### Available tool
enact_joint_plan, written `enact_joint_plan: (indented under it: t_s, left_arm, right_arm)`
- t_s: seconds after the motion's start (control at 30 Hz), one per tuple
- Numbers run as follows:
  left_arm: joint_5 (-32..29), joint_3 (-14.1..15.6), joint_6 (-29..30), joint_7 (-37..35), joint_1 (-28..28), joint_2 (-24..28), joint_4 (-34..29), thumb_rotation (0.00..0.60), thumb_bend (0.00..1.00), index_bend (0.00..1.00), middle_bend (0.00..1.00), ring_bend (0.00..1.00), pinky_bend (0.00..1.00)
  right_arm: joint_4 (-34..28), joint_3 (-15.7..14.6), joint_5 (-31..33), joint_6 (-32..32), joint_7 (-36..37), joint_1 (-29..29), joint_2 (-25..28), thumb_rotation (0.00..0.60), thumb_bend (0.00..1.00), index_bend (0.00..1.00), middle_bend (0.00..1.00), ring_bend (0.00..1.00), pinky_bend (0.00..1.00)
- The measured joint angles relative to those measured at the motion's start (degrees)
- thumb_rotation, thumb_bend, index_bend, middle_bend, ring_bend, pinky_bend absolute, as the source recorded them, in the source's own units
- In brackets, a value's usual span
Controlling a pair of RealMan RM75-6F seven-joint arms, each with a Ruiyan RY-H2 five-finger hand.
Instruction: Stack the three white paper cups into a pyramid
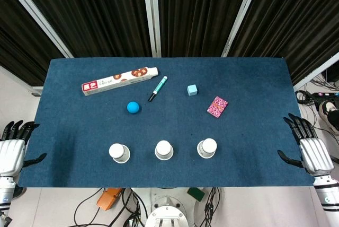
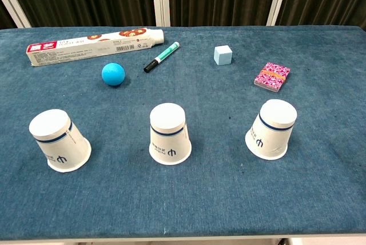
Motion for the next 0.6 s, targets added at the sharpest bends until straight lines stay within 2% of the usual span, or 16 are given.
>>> enact_joint_plan:
  t_s: [0.23, 0.4, 0.6]
  left_arm:
    - [0.48, 0.00, -1.95, -1.80, -0.69, -0.57, -0.43, 0.600, 0.08, 0.19, 0.17, 0.13, 0.03]
    - [5.19, 0.56, -5.11, -2.42, -3.94, -0.45, -3.74, 0.600, 0.08, 0.24, 0.19, 0.14, 0.03]
    - [10.74, 1.43, -10.95, -3.49, -9.18, -0.47, -8.40, 0.600, 0.08, 0.24, 0.19, 0.14, 0.03]
  right_arm:
    - [-0.92, 1.04, 0.71, -0.74, -0.30, 1.13, 0.67, 0.600, 0.39, 0.00, 0.05, 0.00, 0.02]
    - [-1.93, 2.02, 1.81, 0.13, -2.67, 1.06, 2.01, 0.600, 0.39, 0.00, 0.05, 0.00, 0.02]
    - [-3.18, 2.46, 2.18, 2.05, -3.68, 0.22, 3.40, 0.600, 0.39, 0.00, 0.05, 0.00, 0.02]
